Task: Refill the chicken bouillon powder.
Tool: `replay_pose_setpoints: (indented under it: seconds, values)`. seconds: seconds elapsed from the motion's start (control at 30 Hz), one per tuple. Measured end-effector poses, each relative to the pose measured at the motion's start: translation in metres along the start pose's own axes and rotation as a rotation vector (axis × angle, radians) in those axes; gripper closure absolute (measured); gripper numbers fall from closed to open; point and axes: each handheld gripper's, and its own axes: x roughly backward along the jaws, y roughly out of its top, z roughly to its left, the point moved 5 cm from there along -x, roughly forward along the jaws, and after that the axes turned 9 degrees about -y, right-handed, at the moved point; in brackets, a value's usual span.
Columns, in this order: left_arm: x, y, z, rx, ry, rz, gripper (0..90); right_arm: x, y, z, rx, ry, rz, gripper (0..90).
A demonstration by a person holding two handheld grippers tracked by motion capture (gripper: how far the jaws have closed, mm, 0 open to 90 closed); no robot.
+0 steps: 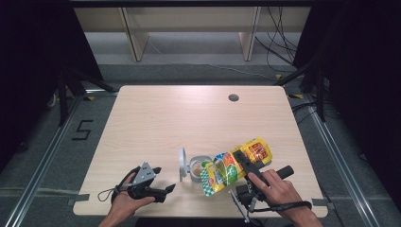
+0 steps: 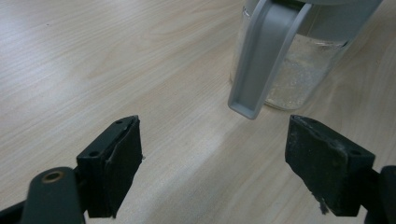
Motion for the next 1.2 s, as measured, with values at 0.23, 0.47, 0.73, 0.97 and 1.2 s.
replay_pose_setpoints:
  seconds: [0.23, 0.47, 0.73, 0.97, 1.2]
  values:
    - [-0.0004, 0.0003, -0.0007, 0.008, -0.001, -0.009, 18.5, 0.0022, -0.0005, 0.0019, -0.016, -0.002, 0.022, 45.1]
    - [0.0001, 0.0002, 0.0, 0.004, 0.002, -0.005, 18.5, 0.0013, 0.0002, -0.001, 0.024, -0.006, 0.008, 45.2]
    - [-0.0001, 0.0, -0.0001, 0.0, 0.0, 0.001, 18.5, 0.0034, 0.0003, -0.0017, 0.022, -0.019, 0.02, 45.8]
    - [0.0003, 0.0004, -0.0006, 0.011, 0.002, -0.007, 18.5, 0.0037, 0.001, 0.0015, 0.003, -0.003, 0.032, 46.2]
    - [-0.0003, 0.0006, -0.0007, 0.012, 0.003, -0.013, 18.5, 0.0043, 0.0015, -0.0002, 0.036, -0.008, 0.023, 46.3]
